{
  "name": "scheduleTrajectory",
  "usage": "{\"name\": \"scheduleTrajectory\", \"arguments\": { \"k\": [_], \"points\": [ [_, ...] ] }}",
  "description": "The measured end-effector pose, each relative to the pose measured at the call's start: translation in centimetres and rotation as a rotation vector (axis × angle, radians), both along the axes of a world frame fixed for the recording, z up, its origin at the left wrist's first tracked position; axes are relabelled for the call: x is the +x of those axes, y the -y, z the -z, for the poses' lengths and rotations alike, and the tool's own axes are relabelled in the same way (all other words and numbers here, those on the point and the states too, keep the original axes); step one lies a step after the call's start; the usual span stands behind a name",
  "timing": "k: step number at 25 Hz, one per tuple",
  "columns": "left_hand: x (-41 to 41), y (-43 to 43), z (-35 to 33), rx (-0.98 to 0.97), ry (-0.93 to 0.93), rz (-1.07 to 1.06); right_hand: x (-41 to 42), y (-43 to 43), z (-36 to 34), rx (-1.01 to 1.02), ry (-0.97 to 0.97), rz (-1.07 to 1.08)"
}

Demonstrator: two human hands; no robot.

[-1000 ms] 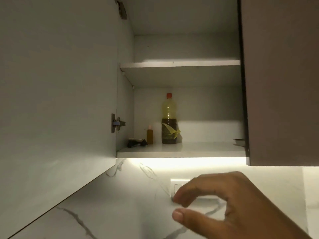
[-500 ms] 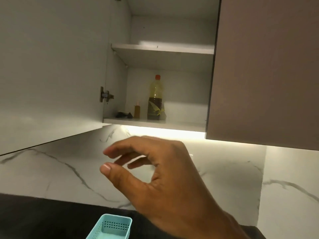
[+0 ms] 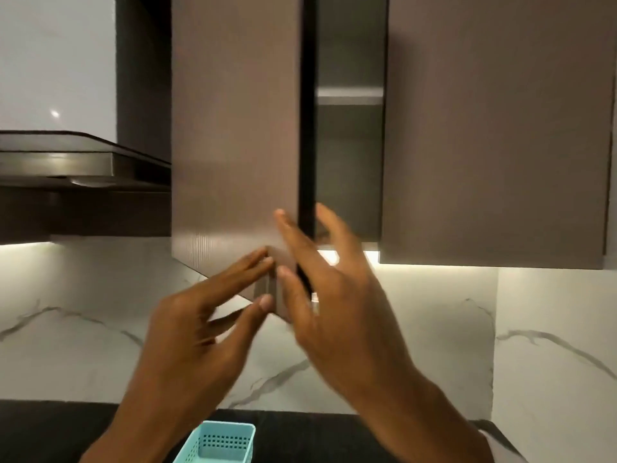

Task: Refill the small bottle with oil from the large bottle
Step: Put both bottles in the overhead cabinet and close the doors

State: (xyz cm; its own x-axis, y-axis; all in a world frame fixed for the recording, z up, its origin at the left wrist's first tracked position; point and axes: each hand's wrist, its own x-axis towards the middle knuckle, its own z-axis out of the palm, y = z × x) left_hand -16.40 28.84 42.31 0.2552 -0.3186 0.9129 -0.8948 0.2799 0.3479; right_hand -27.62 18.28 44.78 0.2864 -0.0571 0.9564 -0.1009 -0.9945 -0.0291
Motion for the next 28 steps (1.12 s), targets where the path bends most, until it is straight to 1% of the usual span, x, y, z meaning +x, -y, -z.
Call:
{"name": "scheduleTrajectory", "arguments": {
  "k": [1, 2, 4, 7, 10, 11, 14, 24, 28],
  "points": [
    [0.2, 1.7, -0.3, 0.049, 0.046, -0.033, 0.1, 2.2, 0.1, 0.011, 0.036, 0.077],
    [1.4, 3.6, -1.2, 0.17, 0.082, -0.079, 0.2, 4.4, 0.1, 0.006, 0.063, 0.166],
    [5.3, 7.9, -1.5, 0.242, 0.195, -0.242, 0.5, 8.8, 0.1, -0.028, 0.077, 0.356],
    [10.6, 12.8, -2.0, 0.21, 0.344, -0.347, 1.3, 13.7, -0.2, -0.055, 0.037, 0.578],
    [13.0, 16.6, -2.2, 0.291, 0.467, -0.451, 3.2, 17.0, -0.5, -0.037, 0.003, 0.748],
    [13.2, 17.4, -2.4, 0.33, 0.475, -0.48, 3.9, 17.8, -0.6, -0.016, -0.012, 0.788],
    [13.9, 19.5, -3.3, 0.374, 0.511, -0.528, 6.1, 19.6, -0.8, 0.027, -0.059, 0.845],
    [15.4, 22.5, -3.7, 0.569, 0.564, -0.589, 9.7, 23.1, -2.5, 0.207, -0.219, 0.828],
    [14.9, 22.5, -4.5, 0.642, 0.584, -0.632, 10.0, 23.5, -3.1, 0.157, -0.295, 0.839]
  ]
}}
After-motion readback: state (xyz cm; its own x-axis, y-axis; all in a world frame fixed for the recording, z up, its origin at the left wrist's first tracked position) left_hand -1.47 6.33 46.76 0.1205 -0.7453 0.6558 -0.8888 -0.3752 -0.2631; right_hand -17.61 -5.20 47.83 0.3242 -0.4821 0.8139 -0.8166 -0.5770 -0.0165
